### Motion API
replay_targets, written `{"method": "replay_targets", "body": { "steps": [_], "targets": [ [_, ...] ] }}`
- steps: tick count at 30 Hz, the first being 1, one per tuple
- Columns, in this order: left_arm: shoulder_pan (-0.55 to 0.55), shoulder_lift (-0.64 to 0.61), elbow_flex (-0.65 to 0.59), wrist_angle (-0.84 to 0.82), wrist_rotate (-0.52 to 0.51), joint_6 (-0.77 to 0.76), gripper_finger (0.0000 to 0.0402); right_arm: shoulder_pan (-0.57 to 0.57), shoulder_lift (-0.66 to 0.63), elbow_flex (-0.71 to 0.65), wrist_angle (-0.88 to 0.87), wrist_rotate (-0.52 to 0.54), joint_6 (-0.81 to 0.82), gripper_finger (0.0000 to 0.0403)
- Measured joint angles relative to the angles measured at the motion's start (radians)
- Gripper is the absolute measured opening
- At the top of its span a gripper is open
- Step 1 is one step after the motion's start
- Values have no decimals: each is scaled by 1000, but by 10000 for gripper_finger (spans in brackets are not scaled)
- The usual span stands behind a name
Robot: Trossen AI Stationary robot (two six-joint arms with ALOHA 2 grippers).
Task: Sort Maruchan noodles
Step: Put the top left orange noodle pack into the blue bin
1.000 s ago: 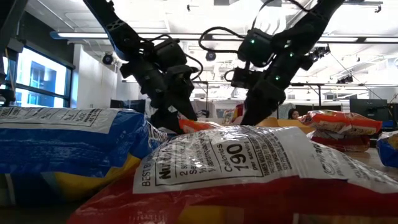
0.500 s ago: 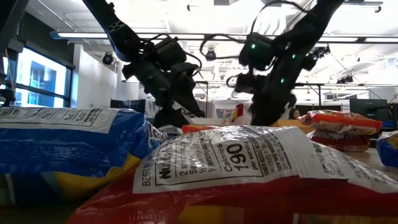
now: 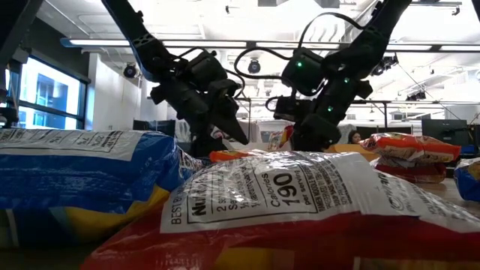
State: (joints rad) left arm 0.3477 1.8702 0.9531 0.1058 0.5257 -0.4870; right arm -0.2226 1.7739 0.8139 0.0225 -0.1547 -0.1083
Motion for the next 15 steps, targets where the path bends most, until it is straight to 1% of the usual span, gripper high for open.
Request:
{"method": "replay_targets", "body": {
  "steps": [3,6,10,15],
  "targets": [
    [0,0,-1,10,13,6,232,0,2,-1,11,0,-5,0],
    [0,-9,-1,10,17,24,212,0,2,-1,12,1,-5,0],
    [14,-37,0,24,25,53,166,0,3,-1,25,4,-5,0],
    [33,-56,2,26,33,95,92,1,3,2,49,6,-5,0]
  ]
}}
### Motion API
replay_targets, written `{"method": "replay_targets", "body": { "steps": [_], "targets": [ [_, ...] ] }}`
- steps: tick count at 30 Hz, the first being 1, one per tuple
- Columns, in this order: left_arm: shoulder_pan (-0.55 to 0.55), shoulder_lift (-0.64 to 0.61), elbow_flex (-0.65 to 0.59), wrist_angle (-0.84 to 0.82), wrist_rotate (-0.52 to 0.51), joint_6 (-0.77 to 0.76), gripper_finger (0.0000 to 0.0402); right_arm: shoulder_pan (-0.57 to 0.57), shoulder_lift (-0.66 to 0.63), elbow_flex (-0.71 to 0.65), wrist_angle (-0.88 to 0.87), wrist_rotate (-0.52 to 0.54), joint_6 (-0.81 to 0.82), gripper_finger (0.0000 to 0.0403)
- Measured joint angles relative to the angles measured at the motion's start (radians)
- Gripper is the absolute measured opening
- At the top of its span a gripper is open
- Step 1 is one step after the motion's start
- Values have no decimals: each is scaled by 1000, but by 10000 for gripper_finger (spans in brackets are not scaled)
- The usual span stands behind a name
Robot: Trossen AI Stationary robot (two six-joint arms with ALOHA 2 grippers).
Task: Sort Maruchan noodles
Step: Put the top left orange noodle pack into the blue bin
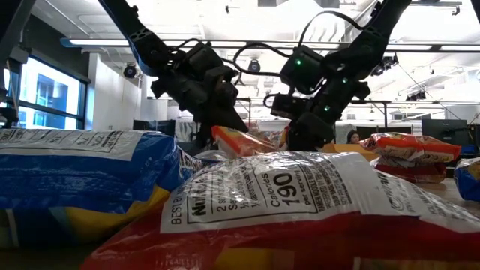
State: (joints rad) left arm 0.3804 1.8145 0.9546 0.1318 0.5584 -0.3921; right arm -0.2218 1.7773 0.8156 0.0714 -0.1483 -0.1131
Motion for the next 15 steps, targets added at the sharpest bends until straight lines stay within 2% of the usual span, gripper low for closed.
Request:
{"method": "replay_targets", "body": {
  "steps": [6,15],
  "targets": [
    [-5,0,0,-11,49,46,14,0,-1,0,12,-2,0,0],
    [35,-70,0,-53,49,77,1,0,-4,2,34,-1,0,0]
  ]
}}
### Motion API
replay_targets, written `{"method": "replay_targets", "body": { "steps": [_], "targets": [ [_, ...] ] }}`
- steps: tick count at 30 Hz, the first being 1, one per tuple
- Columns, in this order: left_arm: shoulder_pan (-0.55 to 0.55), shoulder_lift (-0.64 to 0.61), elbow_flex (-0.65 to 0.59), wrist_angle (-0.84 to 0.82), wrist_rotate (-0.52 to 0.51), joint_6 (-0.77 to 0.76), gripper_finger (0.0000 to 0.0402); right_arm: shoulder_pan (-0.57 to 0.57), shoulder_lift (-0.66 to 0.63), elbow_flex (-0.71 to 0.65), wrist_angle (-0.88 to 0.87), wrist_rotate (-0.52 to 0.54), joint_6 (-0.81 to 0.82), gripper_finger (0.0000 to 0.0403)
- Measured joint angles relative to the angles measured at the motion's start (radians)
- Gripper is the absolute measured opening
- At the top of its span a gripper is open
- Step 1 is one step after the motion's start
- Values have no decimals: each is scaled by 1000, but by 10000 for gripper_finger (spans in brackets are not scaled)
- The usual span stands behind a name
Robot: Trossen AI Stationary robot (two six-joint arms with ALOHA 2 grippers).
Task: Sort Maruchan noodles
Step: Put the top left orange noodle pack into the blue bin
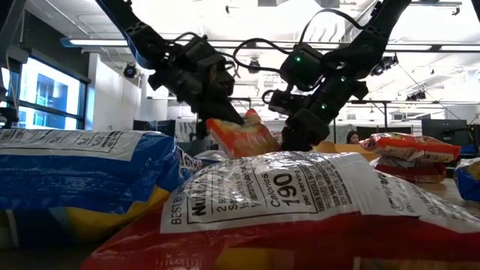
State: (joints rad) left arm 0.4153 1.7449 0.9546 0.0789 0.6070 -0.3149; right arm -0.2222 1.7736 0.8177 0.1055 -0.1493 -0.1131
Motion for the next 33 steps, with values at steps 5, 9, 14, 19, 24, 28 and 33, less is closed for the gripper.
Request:
{"method": "replay_targets", "body": {
  "steps": [5,9,14,19,24,28,33],
  "targets": [
    [53,-116,1,-128,-40,29,0,0,-14,0,-5,34,-11,0],
    [93,-236,15,-328,-114,49,0,0,-33,0,11,36,-26,0],
    [133,-360,129,-684,-350,126,0,0,-43,0,39,33,-43,0],
    [225,-394,250,-913,-458,132,0,0,-43,0,56,32,-45,0],
    [365,-385,284,-970,-517,180,0,0,-43,0,61,29,-45,0],
    [467,-353,284,-972,-519,245,0,0,-43,0,71,28,-45,0],
    [529,-274,283,-950,-519,283,0,0,-43,0,83,28,-45,0]
  ]
}}
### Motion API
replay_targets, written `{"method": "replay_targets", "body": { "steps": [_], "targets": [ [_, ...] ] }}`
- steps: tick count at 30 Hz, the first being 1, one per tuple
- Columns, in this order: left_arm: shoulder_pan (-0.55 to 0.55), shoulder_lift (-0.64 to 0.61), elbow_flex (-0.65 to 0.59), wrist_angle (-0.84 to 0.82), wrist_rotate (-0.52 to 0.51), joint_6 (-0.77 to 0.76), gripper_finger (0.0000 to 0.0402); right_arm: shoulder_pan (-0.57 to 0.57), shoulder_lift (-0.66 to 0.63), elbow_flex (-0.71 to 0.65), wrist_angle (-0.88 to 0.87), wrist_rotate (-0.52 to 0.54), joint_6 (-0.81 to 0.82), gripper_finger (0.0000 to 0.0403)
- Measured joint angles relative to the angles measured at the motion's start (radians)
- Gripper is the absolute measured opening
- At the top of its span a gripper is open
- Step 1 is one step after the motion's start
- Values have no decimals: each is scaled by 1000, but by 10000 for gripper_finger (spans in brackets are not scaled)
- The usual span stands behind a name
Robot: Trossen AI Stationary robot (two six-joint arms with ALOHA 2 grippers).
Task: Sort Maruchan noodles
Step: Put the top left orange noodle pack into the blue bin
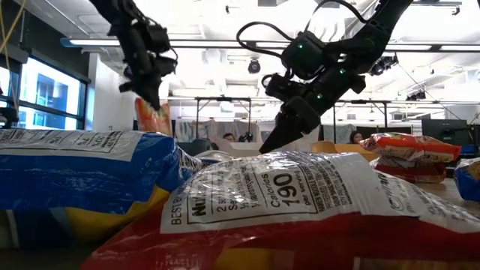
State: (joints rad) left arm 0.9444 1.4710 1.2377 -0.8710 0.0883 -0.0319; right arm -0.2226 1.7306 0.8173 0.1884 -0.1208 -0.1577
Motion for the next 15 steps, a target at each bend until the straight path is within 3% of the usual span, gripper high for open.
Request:
{"method": "replay_targets", "body": {
  "steps": [8,15],
  "targets": [
    [40,117,0,28,-100,60,0,0,0,0,3,0,11,0],
    [43,140,0,40,-169,79,0,0,0,-1,3,0,11,0]
  ]
}}
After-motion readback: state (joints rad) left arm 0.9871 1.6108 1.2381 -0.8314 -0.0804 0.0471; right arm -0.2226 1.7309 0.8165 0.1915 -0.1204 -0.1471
